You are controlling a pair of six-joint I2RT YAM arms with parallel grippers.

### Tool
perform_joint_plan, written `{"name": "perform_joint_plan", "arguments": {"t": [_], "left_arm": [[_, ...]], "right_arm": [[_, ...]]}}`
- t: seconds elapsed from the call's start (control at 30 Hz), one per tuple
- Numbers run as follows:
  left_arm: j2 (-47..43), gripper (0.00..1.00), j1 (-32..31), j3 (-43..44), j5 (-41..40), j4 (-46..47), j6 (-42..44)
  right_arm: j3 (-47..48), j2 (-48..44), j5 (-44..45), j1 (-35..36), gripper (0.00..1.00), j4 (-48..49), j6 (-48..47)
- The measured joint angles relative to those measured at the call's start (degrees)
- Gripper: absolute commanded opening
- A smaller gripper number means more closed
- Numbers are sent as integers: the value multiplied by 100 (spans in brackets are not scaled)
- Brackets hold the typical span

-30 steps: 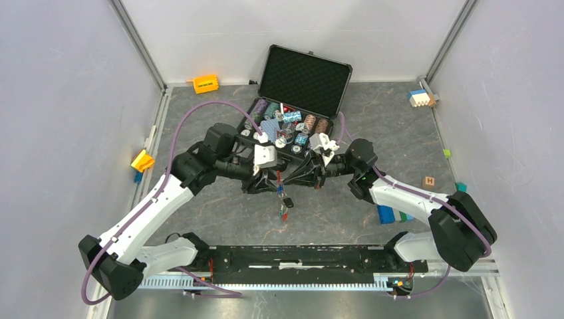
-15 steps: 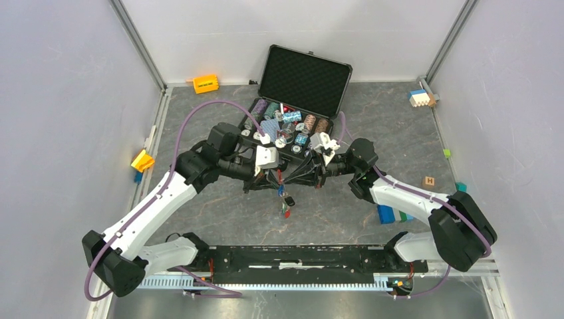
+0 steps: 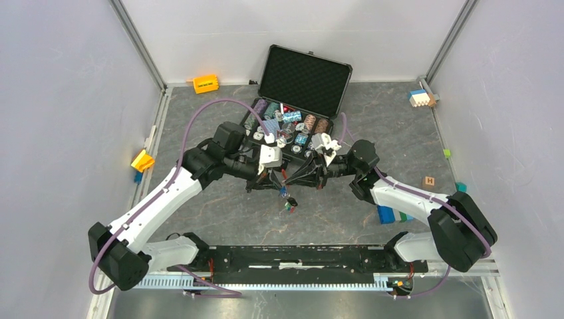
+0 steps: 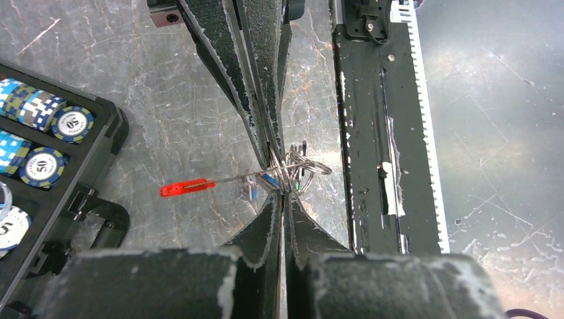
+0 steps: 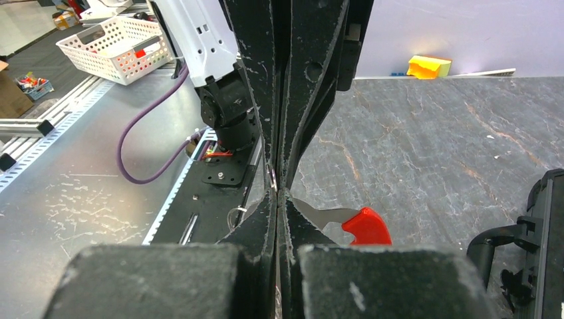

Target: Put the keys on the keyring

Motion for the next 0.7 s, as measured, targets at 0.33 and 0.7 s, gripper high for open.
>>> {"name": "perform_joint_plan", "arguments": {"t": [0.33, 0.7], "left_arm": [[258, 18, 4, 24, 210, 46, -4], [249, 50, 4, 195, -190, -96, 92]], "right_arm": [[-103, 0, -4, -24, 0, 323, 273], [-103, 0, 4, -24, 0, 396, 138]]}}
